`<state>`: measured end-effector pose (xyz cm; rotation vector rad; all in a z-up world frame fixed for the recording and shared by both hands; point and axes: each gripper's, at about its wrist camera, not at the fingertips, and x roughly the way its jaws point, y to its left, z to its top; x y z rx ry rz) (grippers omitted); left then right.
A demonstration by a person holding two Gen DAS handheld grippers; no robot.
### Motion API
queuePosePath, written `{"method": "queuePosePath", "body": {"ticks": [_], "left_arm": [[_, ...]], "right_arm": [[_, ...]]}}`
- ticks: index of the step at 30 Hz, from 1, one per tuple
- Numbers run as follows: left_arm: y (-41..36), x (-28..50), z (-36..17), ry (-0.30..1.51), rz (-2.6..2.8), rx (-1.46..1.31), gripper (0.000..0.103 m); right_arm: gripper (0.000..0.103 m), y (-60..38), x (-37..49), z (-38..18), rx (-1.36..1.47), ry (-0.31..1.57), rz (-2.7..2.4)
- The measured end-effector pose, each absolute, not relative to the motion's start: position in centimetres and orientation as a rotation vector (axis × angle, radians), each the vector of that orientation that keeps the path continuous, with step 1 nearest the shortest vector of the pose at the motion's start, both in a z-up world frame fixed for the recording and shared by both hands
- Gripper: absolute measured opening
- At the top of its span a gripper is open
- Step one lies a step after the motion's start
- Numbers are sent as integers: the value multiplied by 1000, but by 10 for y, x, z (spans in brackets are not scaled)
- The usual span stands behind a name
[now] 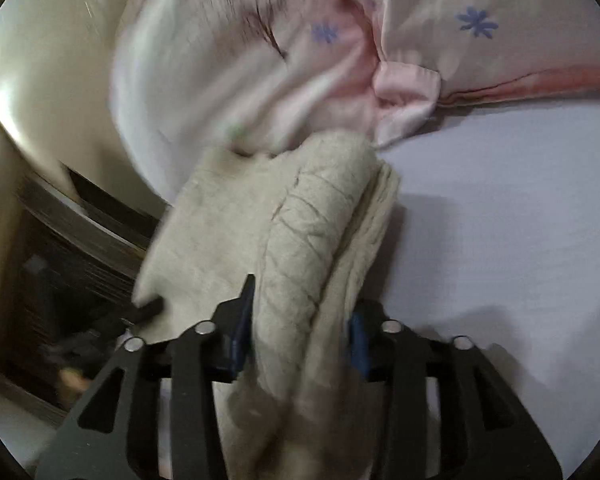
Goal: Fold small clothes
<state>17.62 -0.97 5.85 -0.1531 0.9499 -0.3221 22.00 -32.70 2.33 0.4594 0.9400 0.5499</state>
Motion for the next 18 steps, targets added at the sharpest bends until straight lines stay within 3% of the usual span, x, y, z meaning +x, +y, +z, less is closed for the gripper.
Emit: {"method": "queuePosePath", "body": {"ticks": [3, 6, 7, 8, 11, 15, 18], "left_arm": [[2, 158, 77, 819, -264, -176, 65], [-14, 135, 97, 665, -305, -124, 74], [-25, 133, 97, 656, -330, -82, 75], [-34, 132, 96, 663, -349, -53, 76], [-61, 142, 78, 734, -397, -5, 76], [-81, 140, 63, 736, -454, 16, 75], [-91, 135, 60, 724, -412, 93, 75]], "right_arm": [[60, -354, 202, 44, 521, 775, 519], [60, -342, 204, 40, 520, 815, 609], [51, -328, 209, 34, 480, 862, 625], [25, -314, 212, 27, 419, 900, 597], [14, -316, 215, 30, 426, 831, 525], [10, -335, 220, 25, 410, 830, 411], [17, -326, 217, 28, 360, 837, 388]]}}
